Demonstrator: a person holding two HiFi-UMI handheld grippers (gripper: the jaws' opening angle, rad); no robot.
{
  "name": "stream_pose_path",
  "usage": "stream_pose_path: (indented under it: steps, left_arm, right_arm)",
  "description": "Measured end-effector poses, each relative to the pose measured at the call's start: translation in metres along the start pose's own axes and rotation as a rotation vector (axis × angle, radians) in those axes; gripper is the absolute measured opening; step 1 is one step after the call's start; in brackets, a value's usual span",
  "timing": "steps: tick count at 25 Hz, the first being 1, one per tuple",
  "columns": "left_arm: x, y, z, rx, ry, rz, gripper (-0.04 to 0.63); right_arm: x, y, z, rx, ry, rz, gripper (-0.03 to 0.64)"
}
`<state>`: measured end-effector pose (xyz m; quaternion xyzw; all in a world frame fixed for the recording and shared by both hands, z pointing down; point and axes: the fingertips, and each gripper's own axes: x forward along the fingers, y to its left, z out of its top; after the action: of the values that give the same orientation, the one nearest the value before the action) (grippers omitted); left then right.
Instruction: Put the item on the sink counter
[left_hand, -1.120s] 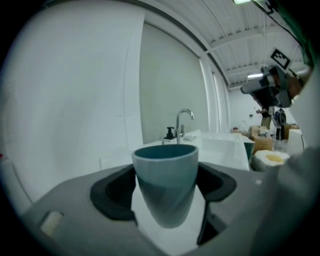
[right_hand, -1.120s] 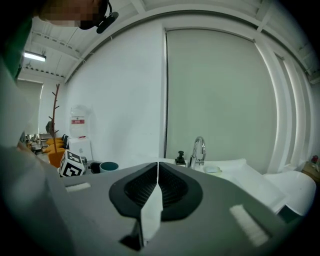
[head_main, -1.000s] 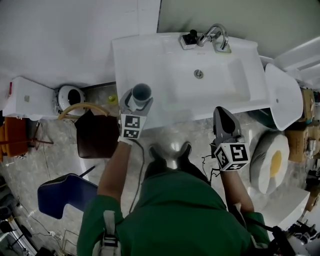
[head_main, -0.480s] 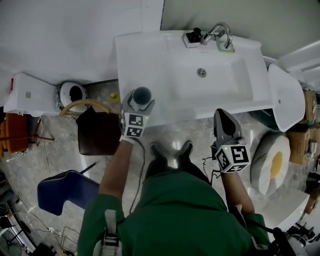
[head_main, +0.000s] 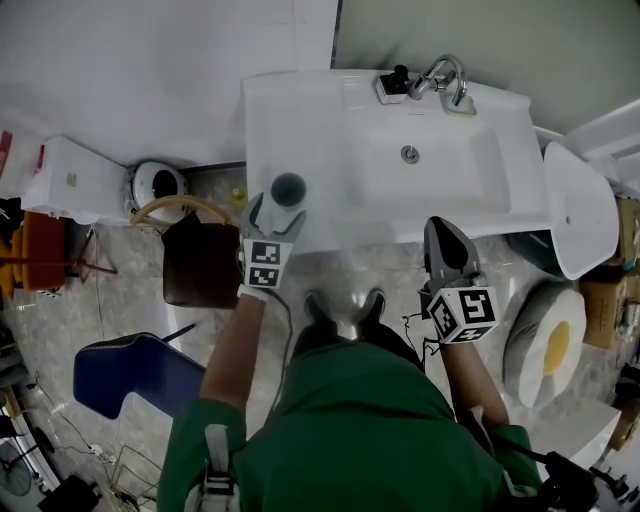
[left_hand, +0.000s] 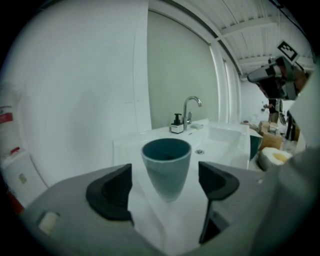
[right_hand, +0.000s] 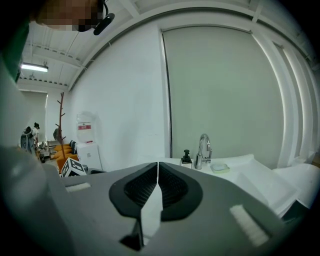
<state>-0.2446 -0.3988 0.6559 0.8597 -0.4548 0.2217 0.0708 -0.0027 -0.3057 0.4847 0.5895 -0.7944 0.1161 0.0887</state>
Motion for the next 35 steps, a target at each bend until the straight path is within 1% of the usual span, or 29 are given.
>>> stream_pose_path:
  steps: [4, 6, 7, 8, 10, 11, 13, 14, 17, 20, 21, 26, 30, 35]
  left_arm:
    - [-0.030, -0.003, 0.005, -0.024, 0.005, 0.057, 0.411]
    - [-0.047, 0.000, 0.019, -0.026, -0.017, 0.095, 0.389]
    - [-0.056, 0.001, 0.028, -0.031, -0.036, 0.119, 0.366]
    - [-0.066, 0.002, 0.039, -0.035, -0.059, 0.146, 0.320]
    - [-0.084, 0.000, 0.064, -0.031, -0.117, 0.194, 0.196]
    - [-0.093, -0.004, 0.080, -0.022, -0.150, 0.211, 0.148]
    - [-0.105, -0.015, 0.111, -0.011, -0.203, 0.227, 0.085]
    - [-0.109, -0.020, 0.125, -0.013, -0.227, 0.228, 0.064]
    - [-0.120, -0.034, 0.164, -0.033, -0.297, 0.218, 0.035]
    - [-0.127, -0.044, 0.191, -0.039, -0.330, 0.212, 0.010]
    - [-0.129, -0.047, 0.197, -0.034, -0.331, 0.215, -0.002]
    - [-0.140, -0.059, 0.227, -0.004, -0.349, 0.224, -0.002]
    - [-0.146, -0.062, 0.248, -0.019, -0.387, 0.221, -0.002]
    - [-0.146, -0.065, 0.255, -0.022, -0.402, 0.226, -0.002]
  right_arm:
    - [-0.001, -0.015, 0.010, 0.002, -0.029, 0.026, 0.008]
    - [0.001, -0.023, 0.016, 0.002, -0.043, 0.035, 0.008]
    - [0.002, -0.026, 0.020, -0.006, -0.050, 0.039, 0.008]
    - [0.002, -0.028, 0.024, -0.023, -0.057, 0.041, 0.008]
    - [0.003, -0.029, 0.033, -0.068, -0.075, 0.048, 0.008]
    - [0.003, -0.029, 0.038, -0.082, -0.086, 0.055, 0.008]
    - [0.005, -0.029, 0.050, -0.090, -0.109, 0.074, 0.008]
    - [0.006, -0.029, 0.055, -0.092, -0.120, 0.084, 0.008]
    - [0.008, -0.027, 0.069, -0.102, -0.145, 0.116, 0.008]
    - [0.005, -0.027, 0.081, -0.105, -0.165, 0.140, 0.008]
    - [0.004, -0.027, 0.085, -0.106, -0.174, 0.146, 0.008]
    - [-0.009, -0.027, 0.115, -0.124, -0.241, 0.161, 0.008]
    - [-0.016, -0.028, 0.136, -0.140, -0.290, 0.169, 0.008]
    - [-0.021, -0.033, 0.138, -0.165, -0.298, 0.173, 0.008]
